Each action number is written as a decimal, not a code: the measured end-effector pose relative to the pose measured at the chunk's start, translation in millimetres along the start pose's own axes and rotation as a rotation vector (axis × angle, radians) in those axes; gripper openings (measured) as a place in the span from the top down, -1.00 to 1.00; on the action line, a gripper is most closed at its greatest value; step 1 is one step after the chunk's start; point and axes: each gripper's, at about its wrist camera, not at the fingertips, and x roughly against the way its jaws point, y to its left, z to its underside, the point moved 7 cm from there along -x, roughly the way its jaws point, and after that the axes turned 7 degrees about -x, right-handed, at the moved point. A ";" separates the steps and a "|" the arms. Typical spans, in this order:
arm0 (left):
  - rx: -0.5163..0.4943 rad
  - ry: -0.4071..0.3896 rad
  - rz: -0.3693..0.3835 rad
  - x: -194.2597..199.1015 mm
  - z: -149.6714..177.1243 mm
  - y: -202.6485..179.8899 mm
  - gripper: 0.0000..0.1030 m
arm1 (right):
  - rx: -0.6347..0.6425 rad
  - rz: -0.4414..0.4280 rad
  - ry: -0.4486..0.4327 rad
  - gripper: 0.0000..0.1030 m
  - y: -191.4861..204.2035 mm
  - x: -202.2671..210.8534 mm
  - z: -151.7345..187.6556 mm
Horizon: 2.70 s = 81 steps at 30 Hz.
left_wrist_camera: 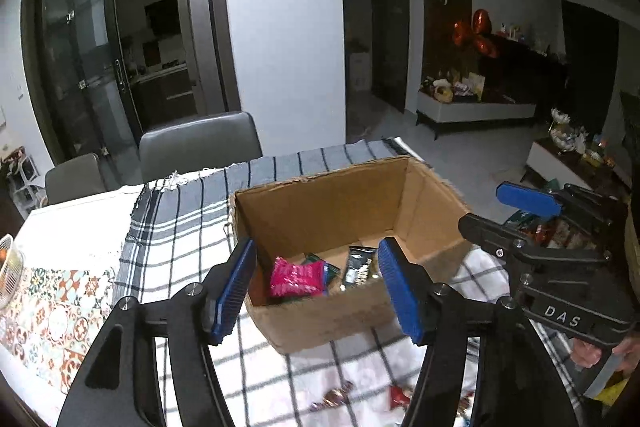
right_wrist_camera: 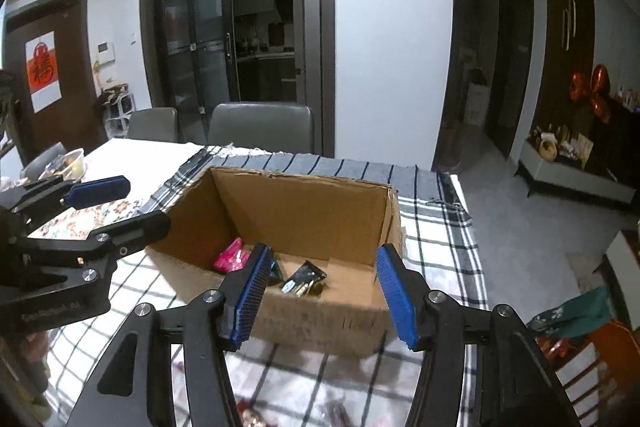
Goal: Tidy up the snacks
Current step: 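Withdraw both tools from the box back toward the candies on the table, then grasp blue-gold twist candy with right tool while left tool grasps gold twist candy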
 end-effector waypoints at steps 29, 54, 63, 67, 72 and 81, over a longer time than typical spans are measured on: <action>-0.125 0.030 0.138 64.2 100.2 -100.8 -0.21 | 0.001 0.021 0.071 -0.09 -16.0 90.0 127.2; -0.165 0.229 0.170 16.9 176.6 -132.1 -0.21 | -0.052 -0.066 0.338 -0.06 -23.8 45.6 218.6; -0.157 0.247 0.170 5.5 179.3 -131.9 -0.21 | -0.106 -0.081 0.376 0.07 -25.7 29.5 225.0; -0.153 0.246 0.170 3.8 177.3 -131.5 -0.21 | -0.114 -0.080 0.386 0.07 -25.7 23.6 228.0; -0.154 0.247 0.170 1.7 176.2 -131.6 -0.21 | -0.123 -0.090 0.407 0.19 -23.4 20.0 232.9; -0.152 0.260 0.168 -1.5 178.6 -130.1 -0.21 | -0.116 -0.106 0.421 0.35 -17.8 14.9 236.6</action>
